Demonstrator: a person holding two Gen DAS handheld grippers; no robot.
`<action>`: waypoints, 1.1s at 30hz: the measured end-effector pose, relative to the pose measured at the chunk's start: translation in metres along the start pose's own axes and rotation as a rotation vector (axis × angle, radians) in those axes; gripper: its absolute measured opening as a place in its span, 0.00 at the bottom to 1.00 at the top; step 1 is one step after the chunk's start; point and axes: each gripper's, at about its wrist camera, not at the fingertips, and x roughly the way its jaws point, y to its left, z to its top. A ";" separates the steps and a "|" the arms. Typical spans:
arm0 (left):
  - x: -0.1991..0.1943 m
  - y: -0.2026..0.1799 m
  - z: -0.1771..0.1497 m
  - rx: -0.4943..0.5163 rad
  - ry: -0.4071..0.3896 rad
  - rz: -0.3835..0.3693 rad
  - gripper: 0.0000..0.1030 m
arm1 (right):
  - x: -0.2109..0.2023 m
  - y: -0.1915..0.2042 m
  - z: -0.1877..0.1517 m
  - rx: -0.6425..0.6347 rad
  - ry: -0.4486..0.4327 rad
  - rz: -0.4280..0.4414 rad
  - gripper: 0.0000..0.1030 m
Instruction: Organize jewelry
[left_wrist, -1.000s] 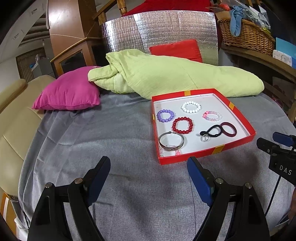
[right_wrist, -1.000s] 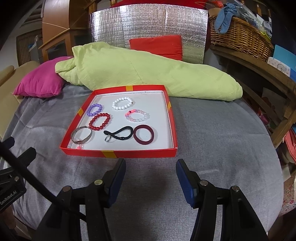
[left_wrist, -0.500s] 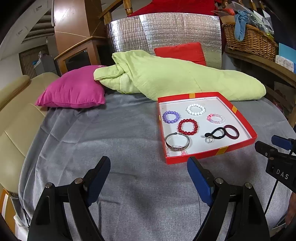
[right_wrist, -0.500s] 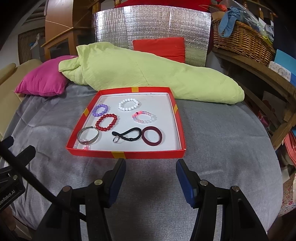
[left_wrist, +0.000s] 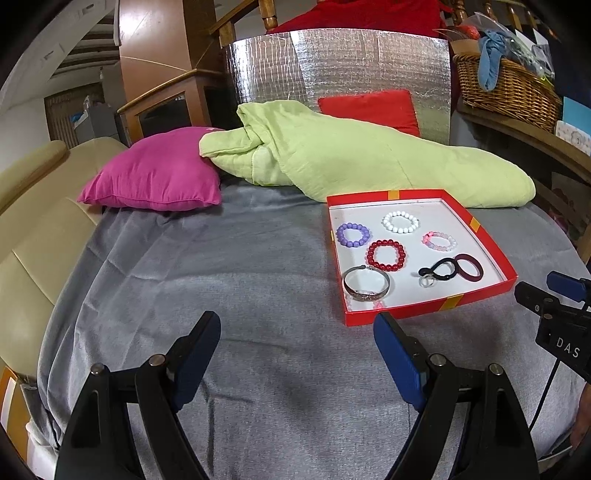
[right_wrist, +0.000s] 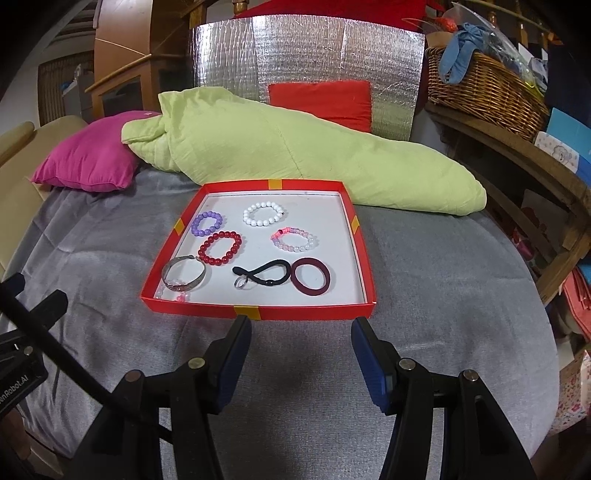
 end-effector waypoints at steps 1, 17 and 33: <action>0.000 0.001 0.000 -0.003 0.000 0.000 0.83 | -0.001 0.000 0.000 0.000 0.000 -0.001 0.58; -0.001 0.003 0.000 -0.011 0.001 -0.001 0.83 | -0.002 -0.003 -0.001 -0.006 -0.002 -0.021 0.59; 0.006 -0.006 0.001 0.001 0.014 0.002 0.83 | -0.001 -0.016 0.000 0.005 0.000 -0.018 0.59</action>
